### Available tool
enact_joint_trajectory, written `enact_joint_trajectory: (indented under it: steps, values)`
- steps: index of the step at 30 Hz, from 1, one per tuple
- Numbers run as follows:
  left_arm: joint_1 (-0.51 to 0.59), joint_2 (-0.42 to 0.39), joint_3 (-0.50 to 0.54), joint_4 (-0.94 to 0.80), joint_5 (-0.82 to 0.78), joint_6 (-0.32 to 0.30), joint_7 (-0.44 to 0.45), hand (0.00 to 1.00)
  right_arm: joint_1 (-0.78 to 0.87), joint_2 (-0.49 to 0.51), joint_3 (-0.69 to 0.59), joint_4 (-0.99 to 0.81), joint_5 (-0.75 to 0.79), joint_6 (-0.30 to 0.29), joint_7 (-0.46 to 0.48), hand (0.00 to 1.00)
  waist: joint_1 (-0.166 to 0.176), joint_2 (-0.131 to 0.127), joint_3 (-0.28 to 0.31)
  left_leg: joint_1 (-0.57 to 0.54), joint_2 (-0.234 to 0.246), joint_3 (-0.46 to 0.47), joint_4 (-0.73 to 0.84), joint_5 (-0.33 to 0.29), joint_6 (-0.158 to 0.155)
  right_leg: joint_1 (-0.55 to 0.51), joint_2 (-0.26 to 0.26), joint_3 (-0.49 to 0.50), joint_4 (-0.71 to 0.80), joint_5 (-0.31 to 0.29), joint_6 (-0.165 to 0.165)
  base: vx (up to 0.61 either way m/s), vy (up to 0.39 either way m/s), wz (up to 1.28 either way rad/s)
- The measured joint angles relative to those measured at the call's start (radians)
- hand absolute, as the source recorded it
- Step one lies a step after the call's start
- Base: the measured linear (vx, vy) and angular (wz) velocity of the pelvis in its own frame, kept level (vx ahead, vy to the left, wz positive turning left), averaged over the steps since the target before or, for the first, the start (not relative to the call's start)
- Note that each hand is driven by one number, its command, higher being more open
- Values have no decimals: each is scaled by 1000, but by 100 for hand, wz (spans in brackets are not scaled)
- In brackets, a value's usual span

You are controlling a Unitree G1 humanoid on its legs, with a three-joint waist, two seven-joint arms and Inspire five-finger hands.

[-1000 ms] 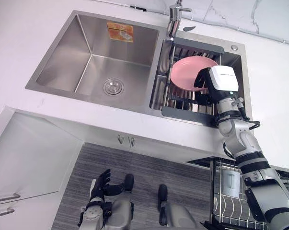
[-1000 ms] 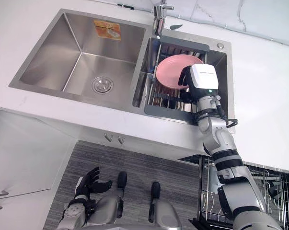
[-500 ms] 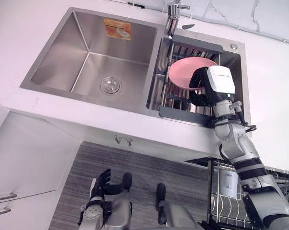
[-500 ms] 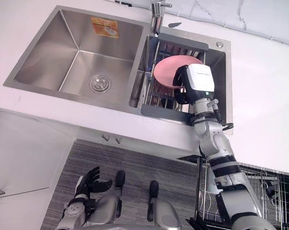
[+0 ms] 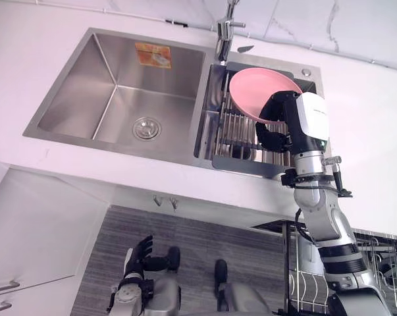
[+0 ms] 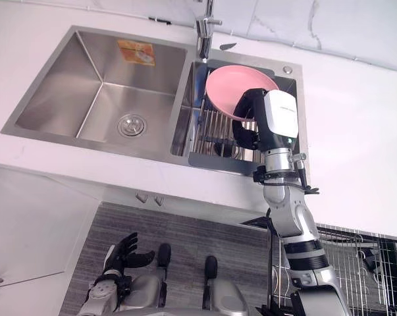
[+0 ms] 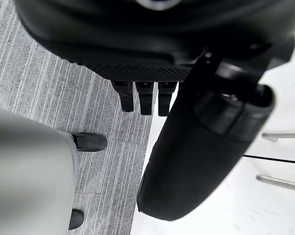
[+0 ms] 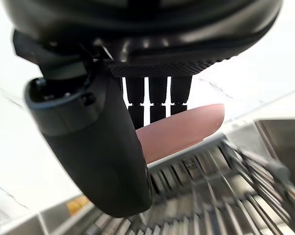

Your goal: Walk over to the sink, pick up the cup, carry it to the dishwasher, place the cup inside the dishwasher, then close the dishwasher door

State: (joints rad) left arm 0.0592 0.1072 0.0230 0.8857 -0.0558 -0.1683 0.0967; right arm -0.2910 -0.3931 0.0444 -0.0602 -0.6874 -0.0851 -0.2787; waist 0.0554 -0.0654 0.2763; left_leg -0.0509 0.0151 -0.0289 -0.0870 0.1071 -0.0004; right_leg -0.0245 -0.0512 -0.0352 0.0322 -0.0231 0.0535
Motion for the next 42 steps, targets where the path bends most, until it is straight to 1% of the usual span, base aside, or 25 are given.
enact_joint_trajectory:
  steps: [1,4,6,9,12,14,16,20,23,24,29,34,35,37,38,39,41,42]
  values:
    - [0,1,0,7,0,1,-2,90,1,-4,2,0,-1,-2,0,30,-1,0,-4,0,0,0,0,0,0,0,0,0,0,0,0,0,0,0]
    - [0,2,-1,20,4,1,-13,90,3,-64,12,0,-4,-14,11,30,-1,-2,-15,7,-1,0,-1,0,0,7,-1,-1,0,0,0,-36,-6,2]
    - [2,6,0,23,8,0,-16,90,3,-104,26,0,-4,-27,20,30,-2,-11,-24,8,0,0,-1,1,1,8,0,0,0,0,0,0,0,0]
    - [2,9,-1,35,18,1,-21,90,3,-118,43,0,-4,-37,24,30,-3,-18,-49,8,0,1,-1,1,1,7,-1,1,-1,0,0,0,0,0]
    - [4,11,0,35,18,1,-21,90,3,-117,43,-12,-4,-40,24,30,-2,-26,-57,15,-1,2,-1,1,1,13,-1,2,-2,1,0,0,0,0]
    - [4,11,1,36,19,2,-20,90,15,-112,41,-39,-4,-39,24,30,-4,-27,-59,19,-1,3,-1,1,1,19,-1,3,-4,1,0,0,0,0]
    - [4,10,8,39,19,3,-19,90,42,-97,37,-79,-3,-41,23,30,-6,-28,-61,26,-1,5,-1,1,1,24,-1,4,-4,1,0,3,-5,-2]
    - [4,10,12,60,22,10,-14,90,111,-10,-7,-146,0,-52,14,30,-18,-30,-79,36,0,11,-1,-1,-1,29,-1,10,-5,0,0,-3,-8,-3]
    - [5,9,12,62,39,12,-11,90,165,21,-43,-198,25,-53,0,30,-23,-30,-80,51,0,14,-1,-4,0,42,-1,13,-4,0,0,-21,-5,-2]
    - [6,9,12,65,39,12,-11,90,181,31,-49,-211,35,-53,-5,30,-25,-31,-84,54,0,15,-1,-10,-5,44,0,15,-4,0,0,-27,-3,-4]
    - [28,10,10,68,47,13,-10,90,306,101,-70,-305,43,-60,-24,30,-42,-30,-127,55,1,18,-5,-16,-7,44,0,17,-4,-4,0,-5,-1,-1]
    - [31,9,6,69,47,13,-10,90,404,155,-102,-351,76,-73,-34,30,-49,-28,-134,32,1,9,7,-16,-7,33,1,6,1,-2,-4,1,-6,6]
    - [29,9,1,67,47,12,-9,90,422,173,-117,-357,76,-73,-42,30,-50,-27,-133,5,0,3,33,-18,-9,19,-1,-1,7,-2,-5,-10,-13,22]
    - [18,8,-10,68,46,13,-10,90,427,196,-137,-358,77,-72,-54,30,-54,-17,-125,-38,-3,-7,94,-33,-3,2,-3,-11,21,-1,-5,-23,-8,15]
    - [9,1,-15,69,47,13,-9,90,426,204,-148,-358,78,-71,-63,30,-52,-3,-112,-58,-4,-10,146,-59,-2,-2,-3,-9,31,-2,-5,-56,6,-4]
    - [2,-6,-23,70,46,12,-3,90,423,201,-148,-358,78,-69,-73,30,-49,15,-101,-79,-4,-11,204,-97,-13,-10,-1,3,45,-4,-6,-67,14,-12]
    - [-2,-13,-34,68,47,10,8,90,416,201,-147,-358,78,-69,-81,30,-49,36,-93,-110,-4,-16,273,-131,-21,-34,4,26,73,-16,-6,-103,32,-30]
    - [-2,-13,-34,67,47,10,9,90,416,201,-147,-358,78,-69,-83,30,-49,38,-91,-116,-6,-16,282,-138,-23,-48,4,39,83,-21,-7,-98,48,-52]
